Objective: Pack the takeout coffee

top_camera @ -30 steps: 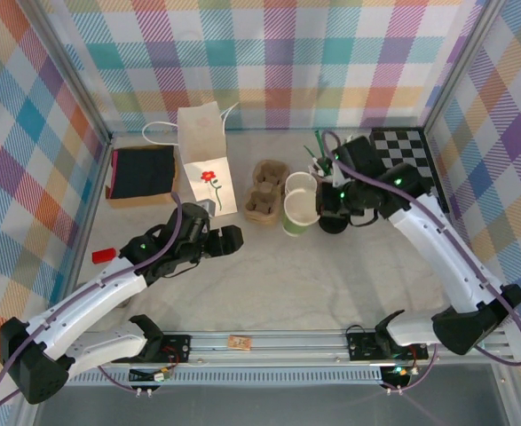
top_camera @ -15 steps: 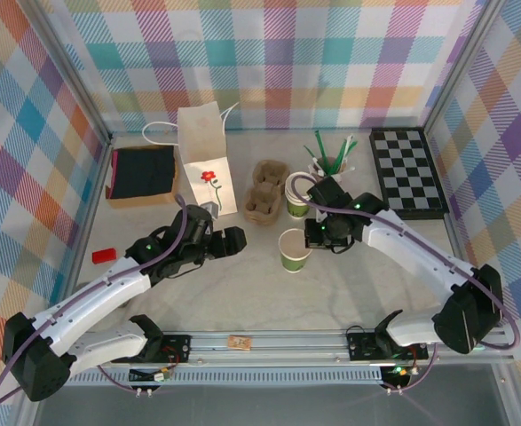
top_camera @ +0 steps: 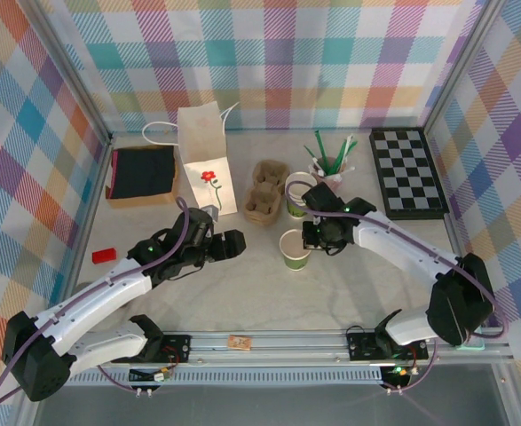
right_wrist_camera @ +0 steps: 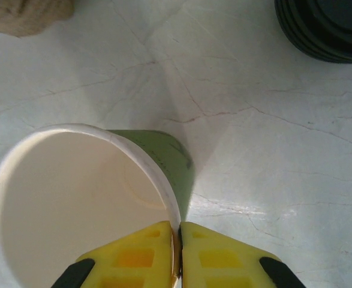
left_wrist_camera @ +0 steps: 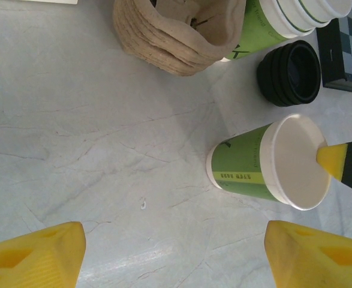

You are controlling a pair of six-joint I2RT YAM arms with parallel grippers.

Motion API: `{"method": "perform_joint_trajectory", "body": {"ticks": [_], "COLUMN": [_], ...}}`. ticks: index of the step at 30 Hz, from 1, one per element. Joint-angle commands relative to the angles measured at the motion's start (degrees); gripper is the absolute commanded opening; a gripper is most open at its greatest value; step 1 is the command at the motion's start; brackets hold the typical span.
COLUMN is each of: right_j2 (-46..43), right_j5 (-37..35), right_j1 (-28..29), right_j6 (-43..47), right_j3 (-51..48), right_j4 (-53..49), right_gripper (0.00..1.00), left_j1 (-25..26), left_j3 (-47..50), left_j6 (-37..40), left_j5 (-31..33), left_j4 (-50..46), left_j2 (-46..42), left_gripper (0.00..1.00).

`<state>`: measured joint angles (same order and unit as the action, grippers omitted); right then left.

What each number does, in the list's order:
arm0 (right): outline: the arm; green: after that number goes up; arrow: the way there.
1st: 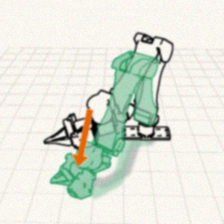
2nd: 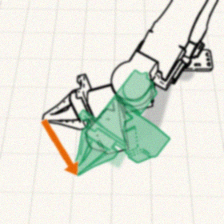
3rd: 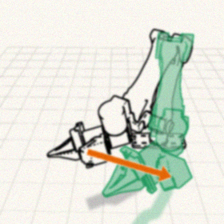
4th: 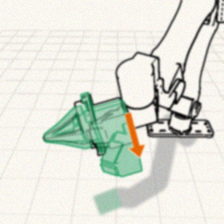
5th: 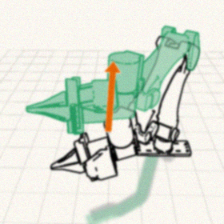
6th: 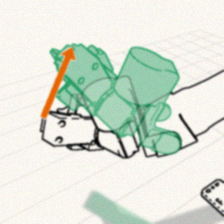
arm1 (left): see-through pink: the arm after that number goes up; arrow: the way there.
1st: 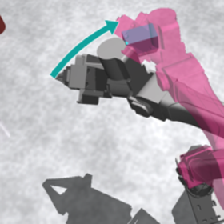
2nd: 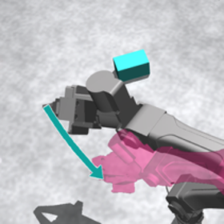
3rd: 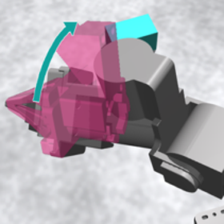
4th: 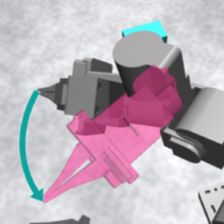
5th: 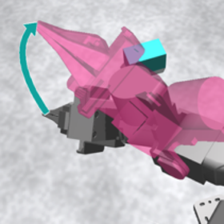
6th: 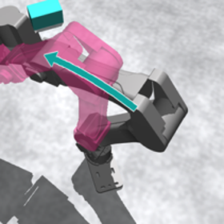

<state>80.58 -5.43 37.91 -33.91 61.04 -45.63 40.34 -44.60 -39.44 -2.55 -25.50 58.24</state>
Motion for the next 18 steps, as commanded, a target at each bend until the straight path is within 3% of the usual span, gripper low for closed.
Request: {"method": "perform_joint_trajectory", "body": {"ticks": [1,6,18], "right_j2": [0.1,0.1,-4.3], "right_j5": [-1.2,-2.0,-1.9], "right_j1": [0.3,0.3,0.4], "right_j6": [-0.9,-1.3,-0.6], "right_j3": [-1.3,-2.0,1.7], "right_j4": [0.8,0.6,-4.0], "right_gripper": [0.12,0.16,0.42], "left_j1": [-0.8,-0.7,-0.8], "left_j3": [1.2,1.1,0.3], "left_j6": [-0.4,-0.4,0.1], "left_j5": [-0.6,-0.5,-0.6], "left_j4": [0.6,0.5,-0.1], "left_j2": [-0.5,-0.6,-0.6], "left_gripper": [0.78,0.78,0.78]}}
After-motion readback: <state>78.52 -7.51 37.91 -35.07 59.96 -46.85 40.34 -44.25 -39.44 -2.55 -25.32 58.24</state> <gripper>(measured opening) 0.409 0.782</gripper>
